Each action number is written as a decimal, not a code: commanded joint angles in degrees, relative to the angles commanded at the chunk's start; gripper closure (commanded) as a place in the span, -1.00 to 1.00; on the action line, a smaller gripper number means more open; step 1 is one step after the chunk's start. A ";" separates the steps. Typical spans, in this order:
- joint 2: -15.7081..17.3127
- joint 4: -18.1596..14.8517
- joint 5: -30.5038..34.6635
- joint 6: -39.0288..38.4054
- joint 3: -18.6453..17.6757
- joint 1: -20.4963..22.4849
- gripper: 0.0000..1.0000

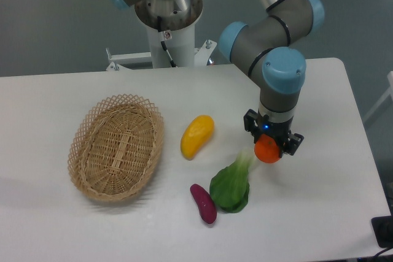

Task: Place the orange on the table
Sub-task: 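Lower the held orange onto the table beside the mango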

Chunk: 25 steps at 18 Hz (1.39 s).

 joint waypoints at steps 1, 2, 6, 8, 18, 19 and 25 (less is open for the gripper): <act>0.35 0.00 1.13 2.62 -0.79 0.26 0.23; 0.53 0.09 2.36 6.12 -1.84 0.70 0.23; 3.33 0.18 2.64 16.07 -5.80 4.21 0.22; 4.04 0.27 2.55 18.46 -7.64 4.66 0.21; 6.33 3.25 2.90 22.24 -14.42 4.75 -0.46; 6.33 3.25 2.90 22.24 -14.42 4.75 -0.60; 6.33 3.25 2.29 21.45 -13.72 5.27 -1.00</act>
